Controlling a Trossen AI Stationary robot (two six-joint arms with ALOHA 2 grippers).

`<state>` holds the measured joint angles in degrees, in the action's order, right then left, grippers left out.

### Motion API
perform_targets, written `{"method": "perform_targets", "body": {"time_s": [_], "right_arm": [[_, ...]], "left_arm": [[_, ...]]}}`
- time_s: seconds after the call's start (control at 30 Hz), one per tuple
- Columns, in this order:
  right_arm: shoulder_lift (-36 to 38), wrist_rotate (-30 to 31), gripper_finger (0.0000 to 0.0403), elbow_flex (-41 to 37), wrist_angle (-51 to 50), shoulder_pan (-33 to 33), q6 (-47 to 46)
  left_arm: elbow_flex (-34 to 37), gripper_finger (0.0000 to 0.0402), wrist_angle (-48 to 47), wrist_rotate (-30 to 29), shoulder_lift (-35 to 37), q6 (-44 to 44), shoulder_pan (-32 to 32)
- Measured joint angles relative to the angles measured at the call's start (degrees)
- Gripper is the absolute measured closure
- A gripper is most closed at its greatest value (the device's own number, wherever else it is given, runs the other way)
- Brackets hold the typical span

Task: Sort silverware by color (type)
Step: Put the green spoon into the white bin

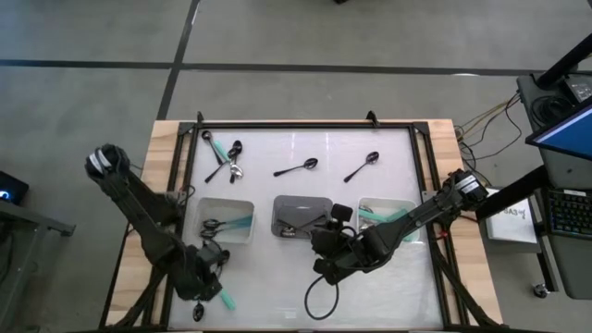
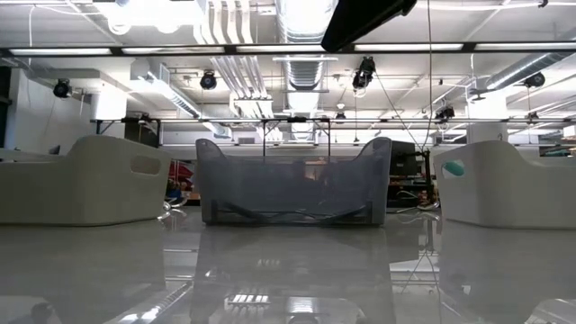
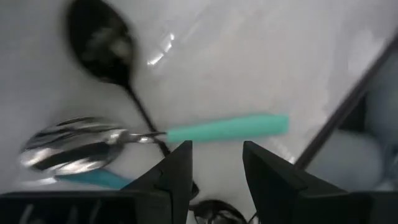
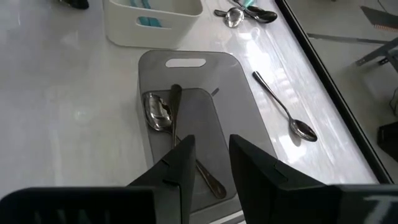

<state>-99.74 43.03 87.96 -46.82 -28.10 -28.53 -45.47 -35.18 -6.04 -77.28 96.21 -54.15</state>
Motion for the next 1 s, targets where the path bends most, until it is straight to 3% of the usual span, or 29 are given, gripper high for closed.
{"method": "perform_targets", "body": {"time_s": [0.07,0.23,0.47,0.63,1.0], "right_arm": [[0.0,0.0,0.0312,0.0,0.13,0.0,0.02],[0.0,0.0,0.0312,0.0,1.1,0.0,0.02],[0.0,0.0,0.0312,0.0,1.35,0.0,0.02],[0.0,0.0,0.0312,0.0,2.09,0.0,0.02],[0.0,0.0,0.0312,0.0,2.79,0.0,0.02]], "left_arm": [[-1.84,0.0278,0.2,1.96,-2.56,-7.6,-0.44],[-8.59,0.0278,-0.75,5.76,-8.92,-35.95,-0.45],[-16.76,0.0278,-6.82,-3.78,-17.7,-59.39,0.05],[-17.26,0.0278,-7.14,-1.38,-22.78,-65.18,-0.05],[-15.72,0.0278,-5.87,0.61,-25.59,-65.75,-0.2]]}}
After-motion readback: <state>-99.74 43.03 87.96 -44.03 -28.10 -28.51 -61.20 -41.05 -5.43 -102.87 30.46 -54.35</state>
